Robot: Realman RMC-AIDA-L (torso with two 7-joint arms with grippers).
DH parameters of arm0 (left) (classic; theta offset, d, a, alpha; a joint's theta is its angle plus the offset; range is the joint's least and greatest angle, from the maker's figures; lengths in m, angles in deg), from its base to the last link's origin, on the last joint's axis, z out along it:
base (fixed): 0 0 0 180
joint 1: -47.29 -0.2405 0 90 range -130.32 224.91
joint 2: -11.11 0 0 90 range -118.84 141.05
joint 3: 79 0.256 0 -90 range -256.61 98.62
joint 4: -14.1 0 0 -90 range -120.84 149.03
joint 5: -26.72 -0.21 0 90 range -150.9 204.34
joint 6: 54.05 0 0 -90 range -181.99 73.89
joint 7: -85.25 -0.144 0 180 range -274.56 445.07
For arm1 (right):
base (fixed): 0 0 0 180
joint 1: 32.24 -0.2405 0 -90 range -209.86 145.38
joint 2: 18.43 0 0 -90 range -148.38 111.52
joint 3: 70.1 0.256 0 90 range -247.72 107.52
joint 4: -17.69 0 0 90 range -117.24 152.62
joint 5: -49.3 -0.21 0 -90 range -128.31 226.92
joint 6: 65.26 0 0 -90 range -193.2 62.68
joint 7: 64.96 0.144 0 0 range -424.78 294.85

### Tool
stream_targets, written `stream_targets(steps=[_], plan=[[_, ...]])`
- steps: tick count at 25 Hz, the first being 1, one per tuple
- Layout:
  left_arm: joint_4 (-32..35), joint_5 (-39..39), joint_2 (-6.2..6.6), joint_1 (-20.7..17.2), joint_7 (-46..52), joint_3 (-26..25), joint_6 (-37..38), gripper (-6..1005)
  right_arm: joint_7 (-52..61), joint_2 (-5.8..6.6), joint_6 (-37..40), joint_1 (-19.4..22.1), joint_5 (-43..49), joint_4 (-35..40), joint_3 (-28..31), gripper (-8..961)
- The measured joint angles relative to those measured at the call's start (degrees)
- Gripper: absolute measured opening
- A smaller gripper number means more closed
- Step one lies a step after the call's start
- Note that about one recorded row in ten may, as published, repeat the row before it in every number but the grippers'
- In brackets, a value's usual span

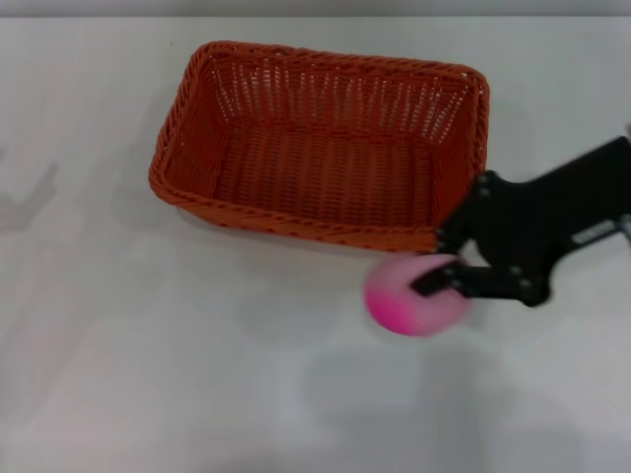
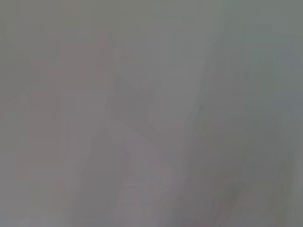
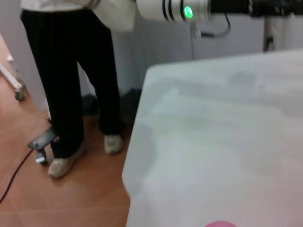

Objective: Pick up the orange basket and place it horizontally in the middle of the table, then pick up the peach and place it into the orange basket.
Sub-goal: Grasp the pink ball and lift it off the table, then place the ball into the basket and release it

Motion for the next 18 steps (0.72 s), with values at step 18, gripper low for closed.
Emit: stream_targets(steps=[18], plan=[[0.46, 0.46, 0.0, 0.0, -0.49, 0.01, 0.66, 786, -7.29, -0.98, 31.27, -7.48, -9.67, -16.34, -2.46, 97]])
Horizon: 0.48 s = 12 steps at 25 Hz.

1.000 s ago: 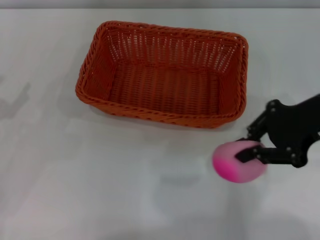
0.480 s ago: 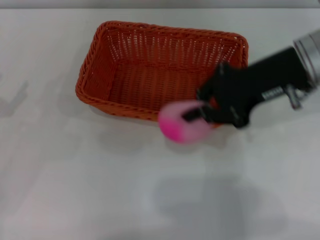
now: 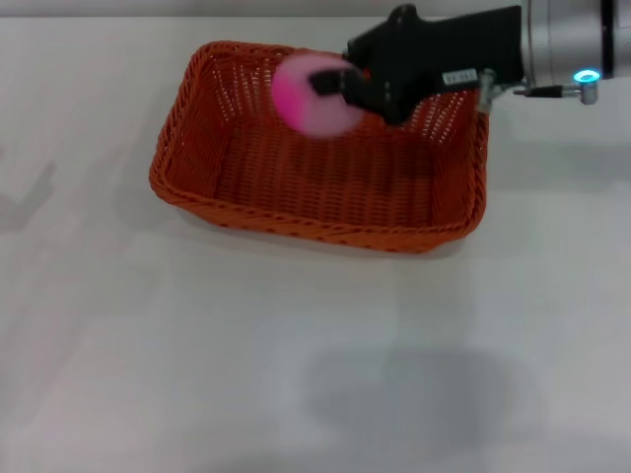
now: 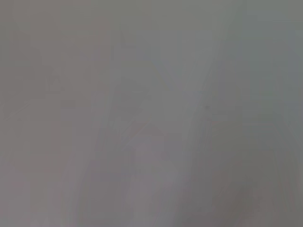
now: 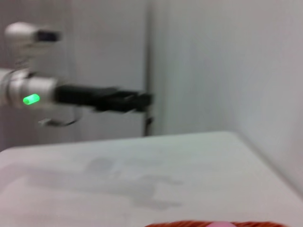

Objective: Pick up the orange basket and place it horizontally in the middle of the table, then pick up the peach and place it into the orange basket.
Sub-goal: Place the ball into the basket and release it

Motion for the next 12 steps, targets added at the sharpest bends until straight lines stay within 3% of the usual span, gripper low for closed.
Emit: stream_targets(steps=[6, 12], plan=[[0.0, -0.03, 0.0, 0.31, -0.08, 0.0, 0.05, 786, -3.53, -0.11, 8.85, -0.68, -3.83, -5.54, -2.2, 132], [-0.01, -0.03, 0.0, 0.44, -0.11, 0.02, 0.11, 785, -3.52, -0.15, 16.03, -2.24, -4.08, -9.01, -8.99, 167]])
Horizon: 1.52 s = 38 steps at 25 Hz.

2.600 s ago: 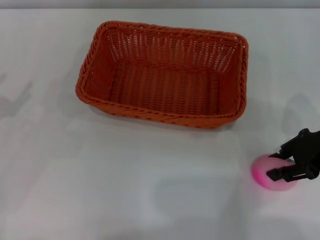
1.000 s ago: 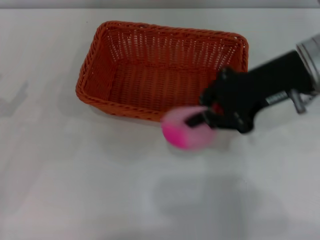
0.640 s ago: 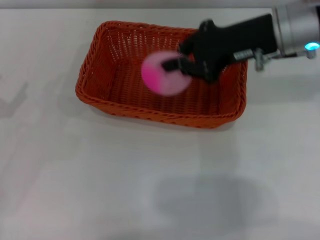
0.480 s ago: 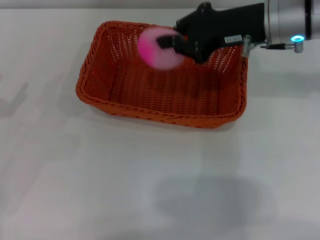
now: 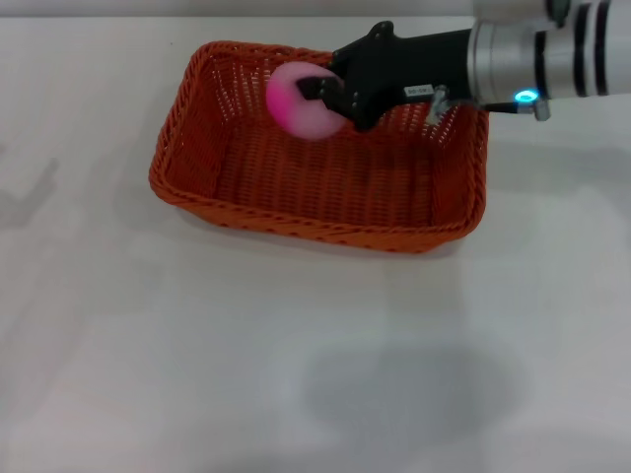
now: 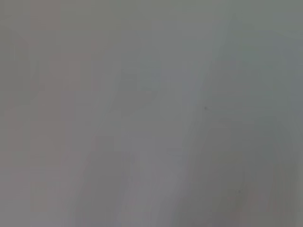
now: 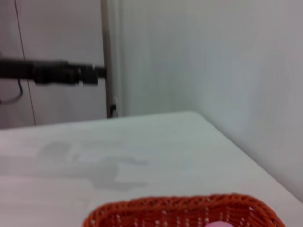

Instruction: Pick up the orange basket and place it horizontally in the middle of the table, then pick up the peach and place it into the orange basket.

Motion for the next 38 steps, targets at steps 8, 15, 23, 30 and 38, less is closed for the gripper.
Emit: stream_targets(steps=[8, 15, 23, 30, 38], plan=[[0.0, -0.01, 0.0, 0.18, -0.09, 0.12, 0.1, 785, -0.42, -0.21, 7.85, 1.53, -2.46, -0.7, -3.85, 214], [0.13, 0.0, 0.0, 0.26, -0.8, 0.19, 0.61, 786, -0.92, -0.04, 8.62, 2.37, -3.83, -1.04, -3.99, 426], [0.18, 0.32, 0.0, 0.39, -0.84, 0.27, 0.63, 786, -0.85, 0.21, 7.23, 4.93, -3.85, 1.74, -3.66, 721], [0.18, 0.39, 0.02, 0.19, -0.86, 0.1, 0.61, 785, 1.79, 0.6, -3.0, 13.47, -3.91, 14.59, 1.39, 876], [0.18, 0.5, 0.16, 0.18, -0.86, -0.02, 0.63, 786, 5.31, 0.79, -23.07, 18.36, -3.43, 21.84, 13.86, 874]])
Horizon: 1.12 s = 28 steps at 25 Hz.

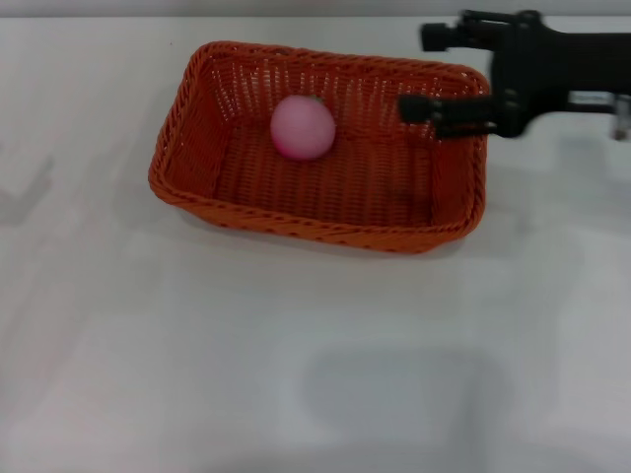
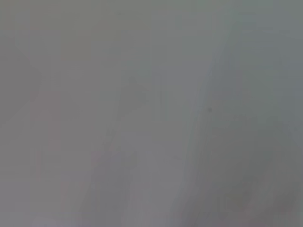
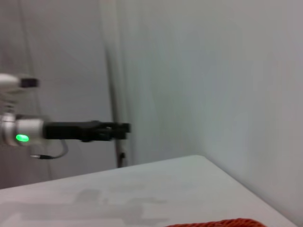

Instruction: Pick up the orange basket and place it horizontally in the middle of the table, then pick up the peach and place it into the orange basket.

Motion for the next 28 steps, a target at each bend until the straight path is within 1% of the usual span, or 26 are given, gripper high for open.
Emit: stream_targets(steps=[3, 6, 12, 15, 20, 27, 28], plan=[[0.0, 0.01, 0.01, 0.03, -0.04, -0.65, 0.04, 786, -0.35, 0.0, -4.38, 2.15, -0.51, 1.12, 4.14, 874], [0.0, 0.06, -0.15, -0.3, -0.77, -2.36, 0.01, 786, -2.14, -0.07, -4.58, 4.31, -2.12, 0.67, 6.35, 873], [0.55, 1.03, -0.23, -0.94, -2.53, -4.28, -0.01, 785, -8.63, -0.12, -5.29, 7.89, -6.4, -5.2, 12.07, 872], [1.53, 3.51, -0.25, -1.41, -4.61, -4.44, -0.1, 785, -14.02, -0.12, -7.35, 9.39, -8.8, -11.74, 17.17, 872], [2.1, 6.1, -0.27, -2.38, -7.91, -4.47, -0.22, 785, -25.79, -0.12, -11.4, 9.62, -10.07, -26.04, 27.95, 871], [4.36, 10.57, -0.33, -3.79, -12.03, -4.48, -0.3, 786, -41.3, -0.12, -11.38, 9.0, -10.17, -44.97, 42.59, 871], [4.66, 11.06, -0.34, -3.95, -12.66, -4.48, -0.44, 786, -42.75, -0.11, -11.33, 8.99, -10.18, -46.33, 43.73, 871]])
